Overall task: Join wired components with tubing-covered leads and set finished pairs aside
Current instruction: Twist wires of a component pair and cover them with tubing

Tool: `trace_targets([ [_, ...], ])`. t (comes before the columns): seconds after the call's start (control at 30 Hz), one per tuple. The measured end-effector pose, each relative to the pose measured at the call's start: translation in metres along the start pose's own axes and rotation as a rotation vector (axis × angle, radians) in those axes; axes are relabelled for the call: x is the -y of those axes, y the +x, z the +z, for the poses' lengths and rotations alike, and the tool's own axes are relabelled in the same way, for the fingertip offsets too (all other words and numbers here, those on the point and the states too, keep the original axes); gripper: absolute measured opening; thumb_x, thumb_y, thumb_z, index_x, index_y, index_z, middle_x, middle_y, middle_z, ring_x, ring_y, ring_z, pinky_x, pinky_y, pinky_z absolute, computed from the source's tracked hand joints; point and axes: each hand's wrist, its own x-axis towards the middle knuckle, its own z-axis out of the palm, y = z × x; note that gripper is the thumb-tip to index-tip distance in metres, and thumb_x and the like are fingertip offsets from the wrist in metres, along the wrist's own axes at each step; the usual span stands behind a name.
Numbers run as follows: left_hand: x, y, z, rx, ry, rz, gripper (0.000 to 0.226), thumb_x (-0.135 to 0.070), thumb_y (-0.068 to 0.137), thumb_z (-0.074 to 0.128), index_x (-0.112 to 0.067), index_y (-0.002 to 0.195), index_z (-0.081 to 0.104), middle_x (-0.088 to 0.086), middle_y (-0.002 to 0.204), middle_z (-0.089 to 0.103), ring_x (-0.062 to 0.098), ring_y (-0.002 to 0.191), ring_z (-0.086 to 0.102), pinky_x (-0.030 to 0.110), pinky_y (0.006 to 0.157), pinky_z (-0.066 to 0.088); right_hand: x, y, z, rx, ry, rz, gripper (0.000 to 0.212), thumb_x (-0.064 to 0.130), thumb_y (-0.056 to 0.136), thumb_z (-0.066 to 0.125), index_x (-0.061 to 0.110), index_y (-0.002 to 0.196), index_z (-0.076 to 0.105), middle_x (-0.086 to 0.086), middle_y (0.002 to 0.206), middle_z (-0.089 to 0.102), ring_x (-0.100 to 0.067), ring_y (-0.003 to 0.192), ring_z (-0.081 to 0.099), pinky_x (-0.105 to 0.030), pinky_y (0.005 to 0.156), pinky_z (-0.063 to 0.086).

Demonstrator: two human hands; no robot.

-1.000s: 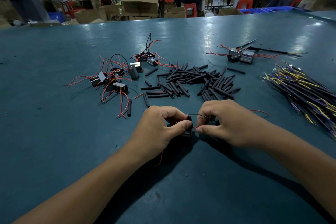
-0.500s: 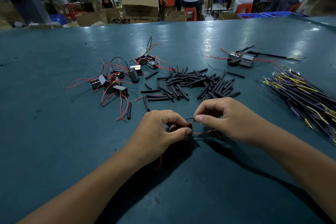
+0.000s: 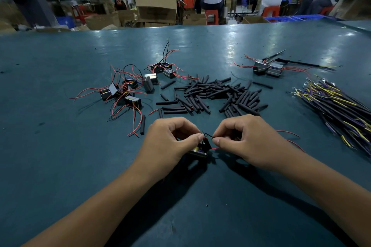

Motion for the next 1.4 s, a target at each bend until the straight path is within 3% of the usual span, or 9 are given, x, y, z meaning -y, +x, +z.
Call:
trace_targets([
  [0.27, 0.003, 0.002, -0.002, -0.018, 0.014, 0.016, 0.012, -0.017, 0.08, 0.083, -0.02, 0.084, 0.073, -0.008, 0.074, 0.072, 0.005, 0.065, 0.065, 0.017, 0.063, 0.051, -0.002, 0.0, 0.002, -0.022, -0.022, 0.0, 0.017, 0.029, 0.09, 0.072, 0.03, 0.073, 0.069, 0.007, 0.062, 0.066, -0.003, 0.052, 0.053, -0.019, 0.053, 0.042],
  [0.47, -0.004, 0.002, -0.005, -0.003, 0.294, 0.249, 0.007, -0.016, 0.084, 0.078, -0.021, 0.086, 0.074, -0.012, 0.078, 0.069, 0.006, 0.074, 0.064, 0.008, 0.068, 0.044, -0.001, 0.0, 0.002, -0.018, -0.049, -0.018, 0.016, 0.031, 0.09, 0.071, 0.031, 0.074, 0.069, 0.01, 0.064, 0.066, -0.003, 0.055, 0.055, -0.016, 0.053, 0.043],
  [0.6, -0.007, 0.002, -0.005, 0.005, 0.339, 0.268, 0.003, -0.021, 0.088, 0.075, -0.02, 0.086, 0.073, -0.013, 0.077, 0.067, 0.004, 0.077, 0.062, 0.007, 0.069, 0.04, 0.001, -0.001, 0.005, -0.05, -0.051, -0.067, 0.011, 0.035, 0.09, 0.07, 0.03, 0.079, 0.07, 0.008, 0.071, 0.068, -0.009, 0.067, 0.061, -0.031, 0.066, 0.05],
  [0.67, -0.007, 0.002, -0.005, 0.029, 0.317, 0.24, 0.004, -0.023, 0.089, 0.073, -0.022, 0.086, 0.072, -0.015, 0.075, 0.067, 0.004, 0.077, 0.063, 0.009, 0.067, 0.041, 0.003, 0.001, 0.008, -0.076, -0.036, -0.098, 0.007, 0.033, 0.089, 0.072, 0.028, 0.085, 0.073, 0.009, 0.077, 0.069, -0.01, 0.074, 0.063, -0.031, 0.07, 0.05],
  [0.83, -0.003, 0.003, -0.007, 0.063, 0.229, 0.167, 0.006, -0.024, 0.091, 0.071, -0.024, 0.085, 0.072, -0.01, 0.075, 0.07, 0.01, 0.073, 0.066, 0.028, 0.069, 0.053, 0.005, 0.003, 0.015, -0.1, 0.022, -0.118, 0.001, 0.026, 0.088, 0.075, 0.026, 0.088, 0.076, 0.014, 0.078, 0.07, -0.003, 0.079, 0.064, -0.011, 0.07, 0.043],
  [1.0, 0.0, 0.003, -0.009, 0.091, 0.196, 0.12, 0.01, -0.026, 0.093, 0.07, -0.026, 0.083, 0.072, -0.006, 0.077, 0.072, 0.012, 0.073, 0.068, 0.039, 0.071, 0.055, 0.006, 0.004, 0.017, -0.087, 0.053, -0.113, 0.006, 0.023, 0.089, 0.073, 0.027, 0.085, 0.074, 0.016, 0.075, 0.069, -0.003, 0.077, 0.064, -0.011, 0.069, 0.042],
  [1.13, 0.0, 0.003, -0.01, 0.083, 0.2, 0.117, 0.011, -0.025, 0.093, 0.07, -0.027, 0.082, 0.071, -0.008, 0.076, 0.072, 0.01, 0.072, 0.067, 0.038, 0.071, 0.055, 0.007, 0.004, 0.019, -0.099, 0.077, -0.095, 0.004, 0.024, 0.089, 0.073, 0.027, 0.087, 0.075, 0.015, 0.075, 0.069, -0.004, 0.073, 0.063, -0.012, 0.065, 0.043],
  [1.27, -0.002, 0.003, -0.01, 0.087, 0.204, 0.11, 0.012, -0.025, 0.093, 0.069, -0.028, 0.081, 0.071, -0.008, 0.075, 0.071, 0.012, 0.07, 0.066, 0.038, 0.069, 0.054, 0.009, 0.004, 0.018, -0.094, 0.1, -0.106, 0.008, 0.018, 0.089, 0.073, 0.023, 0.083, 0.075, 0.012, 0.067, 0.067, 0.006, 0.053, 0.054, -0.005, 0.052, 0.036],
  [1.4, -0.004, 0.003, -0.012, 0.112, 0.203, 0.095, 0.013, -0.027, 0.093, 0.069, -0.027, 0.081, 0.071, -0.008, 0.075, 0.071, 0.012, 0.07, 0.066, 0.035, 0.068, 0.053, 0.009, 0.004, 0.016, -0.08, 0.105, -0.103, 0.008, 0.018, 0.089, 0.073, 0.022, 0.083, 0.075, 0.014, 0.067, 0.067, 0.007, 0.054, 0.054, -0.004, 0.054, 0.036],
])
